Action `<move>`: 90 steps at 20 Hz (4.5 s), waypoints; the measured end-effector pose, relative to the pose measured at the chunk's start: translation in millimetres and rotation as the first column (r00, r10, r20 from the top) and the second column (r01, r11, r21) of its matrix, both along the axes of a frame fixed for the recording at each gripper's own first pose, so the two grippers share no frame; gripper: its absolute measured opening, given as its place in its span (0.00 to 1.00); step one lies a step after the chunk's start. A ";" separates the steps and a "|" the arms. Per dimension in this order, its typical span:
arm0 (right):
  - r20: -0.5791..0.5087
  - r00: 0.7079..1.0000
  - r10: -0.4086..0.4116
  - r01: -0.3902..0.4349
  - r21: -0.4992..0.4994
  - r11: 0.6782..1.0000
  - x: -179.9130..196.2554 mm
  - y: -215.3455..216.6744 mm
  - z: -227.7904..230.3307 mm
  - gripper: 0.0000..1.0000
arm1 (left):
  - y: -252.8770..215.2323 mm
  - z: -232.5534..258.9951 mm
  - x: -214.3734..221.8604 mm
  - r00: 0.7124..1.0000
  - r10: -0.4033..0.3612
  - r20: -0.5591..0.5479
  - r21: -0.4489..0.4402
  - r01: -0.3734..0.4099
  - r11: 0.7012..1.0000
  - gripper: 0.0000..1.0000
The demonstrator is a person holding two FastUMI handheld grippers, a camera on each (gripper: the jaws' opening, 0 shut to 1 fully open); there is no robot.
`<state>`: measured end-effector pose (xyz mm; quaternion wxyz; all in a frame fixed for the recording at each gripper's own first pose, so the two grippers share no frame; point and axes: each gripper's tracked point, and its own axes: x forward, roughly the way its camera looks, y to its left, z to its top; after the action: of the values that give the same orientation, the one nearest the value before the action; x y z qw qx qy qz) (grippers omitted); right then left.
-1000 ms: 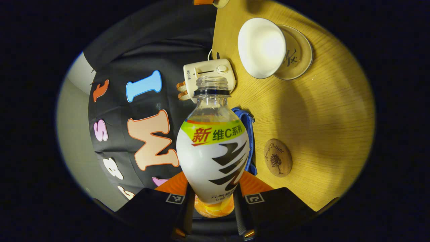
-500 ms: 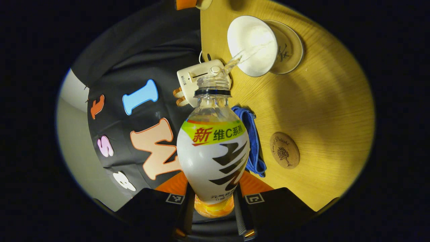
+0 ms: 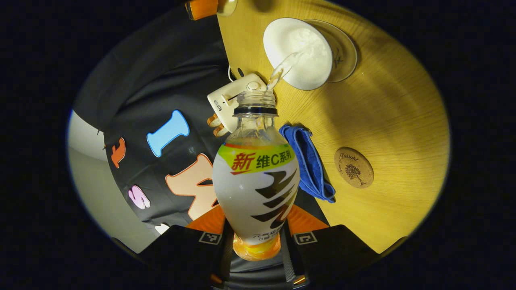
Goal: Open the teacup lid with one hand, grasp the water bottle and pour water into the teacup with the other hand; after pouring, place the water bottle on the coaster and then close the teacup lid.
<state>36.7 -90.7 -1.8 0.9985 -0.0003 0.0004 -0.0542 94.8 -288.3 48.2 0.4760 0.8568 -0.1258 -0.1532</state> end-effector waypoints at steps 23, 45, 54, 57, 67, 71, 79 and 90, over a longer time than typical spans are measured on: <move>0.003 1.000 0.001 -0.001 0.000 1.000 -0.4 0.1 0.7 0.35 | 31.8 -38.1 5.1 0.923 -0.042 -0.383 -0.630 -0.228 0.742 0.48; 0.003 1.000 0.002 -0.002 -0.001 1.000 0.1 0.6 0.6 0.39 | 23.2 -41.5 54.3 0.720 -0.556 -0.416 -0.708 -0.640 -0.299 0.48; 0.001 1.000 0.017 -0.017 -0.001 1.000 1.3 3.0 0.1 0.39 | 16.1 -63.0 64.9 0.709 -0.528 -0.467 -0.705 -0.660 -0.261 0.49; 0.001 1.000 0.018 -0.018 -0.001 1.000 1.0 2.8 0.0 0.37 | 17.4 -65.7 65.5 0.707 -0.529 -0.468 -0.703 -0.661 -0.261 0.52; 0.002 1.000 0.014 -0.014 -0.001 1.000 0.6 2.0 0.5 0.37 | 23.4 -68.0 60.5 0.698 -0.539 -0.471 -0.693 -0.671 -0.263 0.90; 0.001 1.000 0.015 -0.015 -0.001 1.000 0.8 2.1 0.6 0.39 | 28.6 -64.9 52.7 0.717 -0.531 -0.452 -0.717 -0.646 -0.262 0.92; 0.001 1.000 0.026 -0.026 -0.002 1.000 4.7 6.1 0.8 0.39 | 49.8 -52.4 26.4 0.755 -0.532 -0.383 -0.761 -0.585 -0.282 0.92; -0.009 0.984 0.175 -0.175 0.003 0.984 43.0 59.1 -1.4 0.36 | 132.5 -48.8 -20.0 0.832 -0.404 -0.380 -0.766 -0.528 -0.367 0.91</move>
<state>79.7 -31.6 -3.2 0.9994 0.0006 0.0051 0.0340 74.8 -155.9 -0.6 0.9831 -0.0110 0.0016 -0.1828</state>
